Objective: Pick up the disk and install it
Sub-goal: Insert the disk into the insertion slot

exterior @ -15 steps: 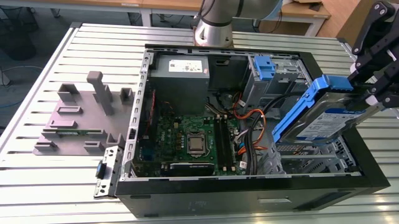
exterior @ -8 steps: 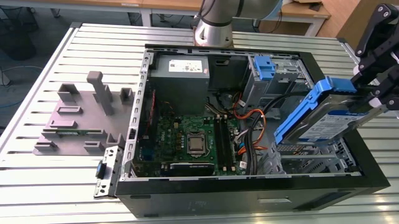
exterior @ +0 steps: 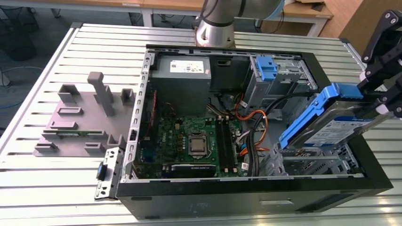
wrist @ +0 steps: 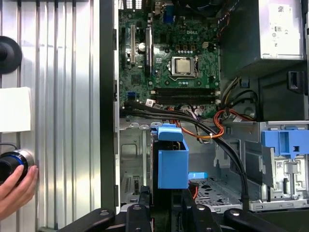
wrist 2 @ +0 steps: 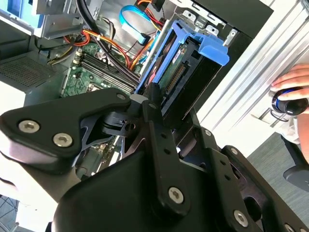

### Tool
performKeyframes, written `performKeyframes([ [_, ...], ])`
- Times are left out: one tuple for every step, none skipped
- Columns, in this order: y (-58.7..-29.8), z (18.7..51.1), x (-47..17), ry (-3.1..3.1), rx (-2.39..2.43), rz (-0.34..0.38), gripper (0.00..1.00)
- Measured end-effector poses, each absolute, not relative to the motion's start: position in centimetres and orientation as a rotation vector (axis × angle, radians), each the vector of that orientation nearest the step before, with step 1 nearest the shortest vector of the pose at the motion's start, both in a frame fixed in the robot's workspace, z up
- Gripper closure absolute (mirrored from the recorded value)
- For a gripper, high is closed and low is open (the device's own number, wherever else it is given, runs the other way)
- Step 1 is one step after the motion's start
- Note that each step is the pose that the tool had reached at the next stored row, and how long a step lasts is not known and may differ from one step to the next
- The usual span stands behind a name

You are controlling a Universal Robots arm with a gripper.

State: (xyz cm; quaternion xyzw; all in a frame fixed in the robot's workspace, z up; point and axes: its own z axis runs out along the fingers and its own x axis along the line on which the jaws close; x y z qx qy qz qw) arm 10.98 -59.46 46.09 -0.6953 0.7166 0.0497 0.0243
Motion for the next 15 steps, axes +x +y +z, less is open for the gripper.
performKeyframes([
  [-59.46, 45.96, 10.98, 2.217, -2.151, 0.154, 0.65],
  [-59.47, 45.81, 10.98, 2.217, -2.151, 0.154, 0.65],
  [-59.47, 45.68, 10.99, 2.217, -2.151, 0.154, 0.65],
  [-59.47, 45.65, 10.99, 2.217, -2.151, 0.154, 0.65],
  [-59.47, 45.65, 10.99, 2.217, -2.151, 0.154, 0.65],
  [-59.47, 45.62, 11.06, 2.217, -2.151, 0.154, 0.65],
  [-59.47, 45.56, 11.17, 2.217, -2.151, 0.154, 0.65],
  [-59.47, 45.51, 11.25, 2.217, -2.151, 0.155, 0.65],
  [-59.47, 45.47, 11.28, 2.217, -2.152, 0.155, 0.65],
  [-59.47, 45.37, 11.28, 2.217, -2.152, 0.155, 0.65],
  [-59.47, 45.24, 11.29, 2.217, -2.151, 0.155, 0.65],
  [-59.47, 45.15, 11.29, 2.217, -2.152, 0.155, 0.65],
  [-59.47, 45.12, 11.3, 2.217, -2.152, 0.155, 0.65],
  [-59.47, 45.12, 11.3, 2.217, -2.152, 0.155, 0.65],
  [-59.47, 45.12, 11.3, 2.217, -2.152, 0.155, 0.65],
])
